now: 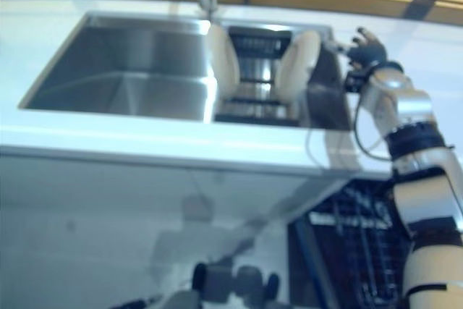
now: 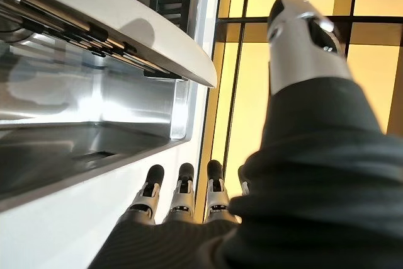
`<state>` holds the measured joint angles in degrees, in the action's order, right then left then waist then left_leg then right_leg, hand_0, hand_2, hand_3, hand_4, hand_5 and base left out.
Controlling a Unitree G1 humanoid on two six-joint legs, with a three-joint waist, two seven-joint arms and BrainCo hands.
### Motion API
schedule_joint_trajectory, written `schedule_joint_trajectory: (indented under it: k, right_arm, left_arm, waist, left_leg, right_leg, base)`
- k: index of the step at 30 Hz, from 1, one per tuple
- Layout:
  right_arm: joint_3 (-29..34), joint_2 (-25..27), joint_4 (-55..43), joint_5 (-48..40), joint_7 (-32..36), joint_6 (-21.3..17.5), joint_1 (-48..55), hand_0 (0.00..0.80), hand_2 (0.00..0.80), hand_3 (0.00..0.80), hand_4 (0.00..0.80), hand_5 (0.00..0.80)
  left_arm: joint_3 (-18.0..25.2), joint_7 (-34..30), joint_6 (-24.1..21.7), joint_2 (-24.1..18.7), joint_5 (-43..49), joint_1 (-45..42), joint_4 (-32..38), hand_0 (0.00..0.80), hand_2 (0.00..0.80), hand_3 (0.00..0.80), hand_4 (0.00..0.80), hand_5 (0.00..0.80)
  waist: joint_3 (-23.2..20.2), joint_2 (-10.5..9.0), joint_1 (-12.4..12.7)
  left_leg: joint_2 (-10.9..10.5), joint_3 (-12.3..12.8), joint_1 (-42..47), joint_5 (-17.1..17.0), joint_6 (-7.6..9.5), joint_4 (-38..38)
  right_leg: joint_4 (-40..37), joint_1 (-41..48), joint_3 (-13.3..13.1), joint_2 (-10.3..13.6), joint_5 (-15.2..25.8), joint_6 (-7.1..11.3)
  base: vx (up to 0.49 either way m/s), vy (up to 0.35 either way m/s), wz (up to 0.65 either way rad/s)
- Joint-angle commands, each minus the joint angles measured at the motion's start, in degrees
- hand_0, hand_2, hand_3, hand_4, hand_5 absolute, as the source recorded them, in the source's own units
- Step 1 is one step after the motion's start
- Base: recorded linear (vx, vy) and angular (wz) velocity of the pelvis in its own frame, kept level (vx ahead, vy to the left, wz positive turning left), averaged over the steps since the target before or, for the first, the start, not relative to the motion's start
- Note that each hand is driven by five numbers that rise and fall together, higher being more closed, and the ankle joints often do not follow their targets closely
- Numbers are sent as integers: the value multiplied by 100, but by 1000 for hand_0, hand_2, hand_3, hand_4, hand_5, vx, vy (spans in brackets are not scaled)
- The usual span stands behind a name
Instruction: Take plates into dishwasher
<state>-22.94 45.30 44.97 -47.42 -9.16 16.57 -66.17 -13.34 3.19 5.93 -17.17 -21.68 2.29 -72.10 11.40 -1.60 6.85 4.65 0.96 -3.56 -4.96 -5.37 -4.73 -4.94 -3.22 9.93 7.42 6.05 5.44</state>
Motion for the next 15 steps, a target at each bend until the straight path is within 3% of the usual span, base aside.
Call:
schedule_joint_trajectory:
  k: [1, 15]
  right_arm:
    - [-256, -1, -68, -101, -17, -202, -871, 0, 0, 0, 0, 0]
    - [-342, -179, -175, -20, -84, -147, -930, 0, 0, 0, 0, 0]
  left_arm:
    - [-110, 152, 49, -193, -102, 138, -294, 0, 0, 0, 0, 0]
    - [-202, 97, 51, -132, 91, 125, -346, 0, 0, 0, 0, 0]
  waist:
    - [-42, -151, 96]
    - [47, -139, 119]
  left_leg:
    - [-10, -253, -191, 25, 44, -27]
    - [-43, -268, -241, 10, 47, -27]
  right_leg:
    - [-6, -55, 182, 387, 108, 227]
    - [-6, -87, 206, 387, 108, 215]
  base:
    - [0, 0, 0]
    - [0, 0, 0]
